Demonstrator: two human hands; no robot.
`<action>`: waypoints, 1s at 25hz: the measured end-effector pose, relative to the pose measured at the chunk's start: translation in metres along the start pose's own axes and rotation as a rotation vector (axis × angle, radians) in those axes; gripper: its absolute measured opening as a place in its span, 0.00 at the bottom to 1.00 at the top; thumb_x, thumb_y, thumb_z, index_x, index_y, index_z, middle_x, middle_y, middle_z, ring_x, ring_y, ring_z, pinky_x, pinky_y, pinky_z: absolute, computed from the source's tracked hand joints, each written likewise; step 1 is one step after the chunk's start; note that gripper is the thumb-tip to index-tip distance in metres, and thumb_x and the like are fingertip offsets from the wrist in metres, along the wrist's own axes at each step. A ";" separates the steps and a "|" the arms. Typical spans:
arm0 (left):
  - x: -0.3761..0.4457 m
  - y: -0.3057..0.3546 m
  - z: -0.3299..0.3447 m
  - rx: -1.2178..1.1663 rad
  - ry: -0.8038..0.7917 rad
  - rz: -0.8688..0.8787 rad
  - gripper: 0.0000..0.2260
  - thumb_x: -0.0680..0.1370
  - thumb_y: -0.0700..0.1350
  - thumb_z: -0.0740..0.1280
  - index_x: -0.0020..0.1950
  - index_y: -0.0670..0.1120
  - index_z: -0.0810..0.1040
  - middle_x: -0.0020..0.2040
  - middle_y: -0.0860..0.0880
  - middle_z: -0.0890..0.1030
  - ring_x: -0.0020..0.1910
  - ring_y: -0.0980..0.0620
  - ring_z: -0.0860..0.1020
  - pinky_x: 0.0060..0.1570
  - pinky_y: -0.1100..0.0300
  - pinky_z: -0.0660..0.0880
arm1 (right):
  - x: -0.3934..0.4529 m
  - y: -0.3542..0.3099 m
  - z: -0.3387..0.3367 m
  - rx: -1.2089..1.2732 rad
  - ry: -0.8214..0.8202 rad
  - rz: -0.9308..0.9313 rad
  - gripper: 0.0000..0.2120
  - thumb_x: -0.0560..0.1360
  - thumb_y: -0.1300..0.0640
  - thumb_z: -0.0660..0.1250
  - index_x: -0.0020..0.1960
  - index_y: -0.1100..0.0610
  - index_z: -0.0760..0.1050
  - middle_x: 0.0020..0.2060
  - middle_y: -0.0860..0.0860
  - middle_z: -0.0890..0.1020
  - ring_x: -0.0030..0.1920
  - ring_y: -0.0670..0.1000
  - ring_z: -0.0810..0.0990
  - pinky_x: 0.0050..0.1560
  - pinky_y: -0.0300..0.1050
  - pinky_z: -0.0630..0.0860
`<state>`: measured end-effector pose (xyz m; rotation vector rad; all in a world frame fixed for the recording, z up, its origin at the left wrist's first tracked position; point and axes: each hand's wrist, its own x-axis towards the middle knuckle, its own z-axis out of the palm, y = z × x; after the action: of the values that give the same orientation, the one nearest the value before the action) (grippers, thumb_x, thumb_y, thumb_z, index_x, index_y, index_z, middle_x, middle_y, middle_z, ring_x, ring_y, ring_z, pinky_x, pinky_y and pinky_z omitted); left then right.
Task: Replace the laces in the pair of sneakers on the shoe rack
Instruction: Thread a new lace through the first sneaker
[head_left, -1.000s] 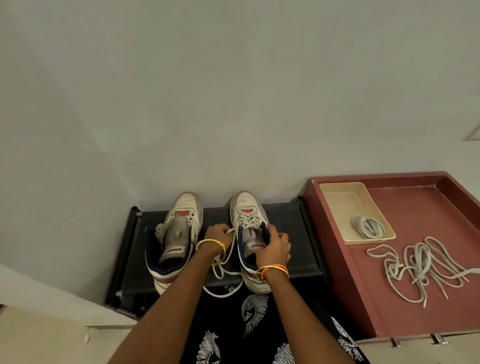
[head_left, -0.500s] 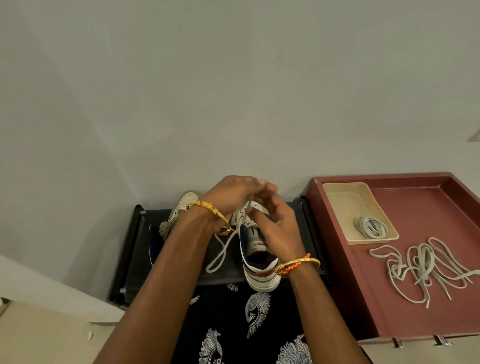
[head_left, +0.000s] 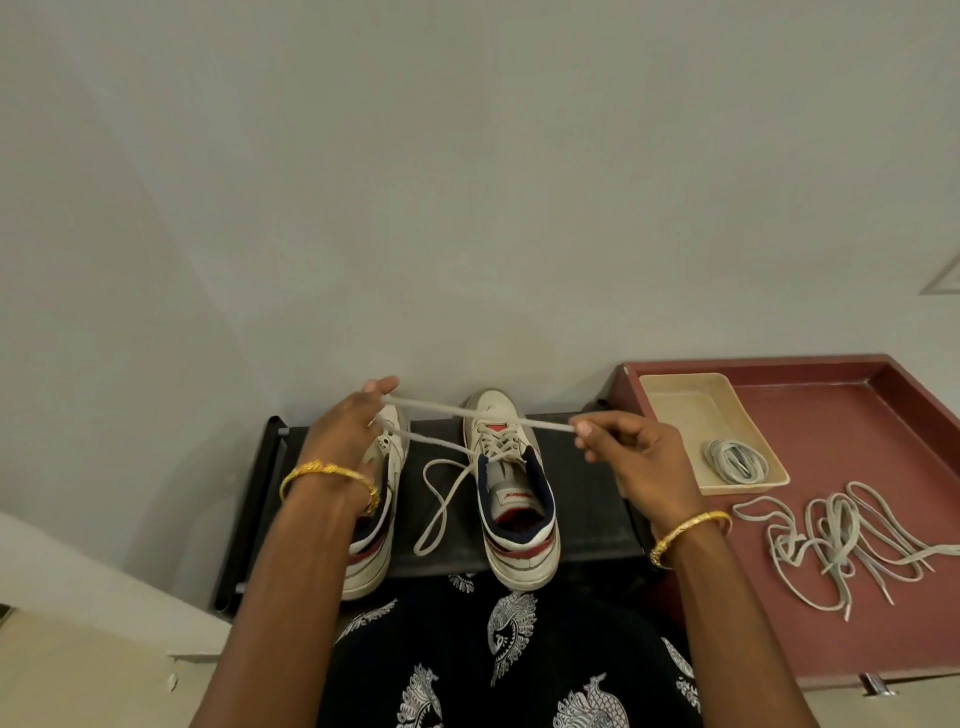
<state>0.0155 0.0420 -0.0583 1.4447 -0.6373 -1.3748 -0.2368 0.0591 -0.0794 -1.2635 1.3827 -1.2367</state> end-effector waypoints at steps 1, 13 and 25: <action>0.002 -0.005 -0.007 -0.012 0.015 -0.031 0.10 0.79 0.51 0.61 0.47 0.54 0.83 0.64 0.49 0.76 0.64 0.49 0.71 0.62 0.50 0.67 | 0.000 0.006 -0.004 -0.022 0.020 0.012 0.08 0.73 0.63 0.69 0.41 0.51 0.81 0.30 0.46 0.83 0.32 0.41 0.78 0.37 0.33 0.76; 0.017 -0.044 -0.033 0.107 0.466 -0.020 0.12 0.76 0.48 0.68 0.51 0.38 0.79 0.47 0.41 0.79 0.47 0.44 0.77 0.49 0.52 0.76 | 0.014 0.040 -0.005 -0.028 0.174 0.104 0.08 0.74 0.68 0.67 0.47 0.57 0.80 0.39 0.50 0.83 0.40 0.47 0.81 0.36 0.31 0.78; 0.021 -0.058 0.069 0.712 -0.137 0.576 0.08 0.74 0.49 0.70 0.50 0.49 0.85 0.43 0.52 0.85 0.43 0.56 0.82 0.51 0.52 0.77 | 0.041 0.011 0.036 -0.123 -0.119 -0.003 0.04 0.69 0.64 0.73 0.43 0.59 0.81 0.37 0.51 0.83 0.37 0.42 0.81 0.41 0.30 0.76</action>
<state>-0.0601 0.0238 -0.1087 1.5187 -1.6071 -0.8120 -0.2072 0.0143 -0.0940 -1.4011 1.3875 -1.0748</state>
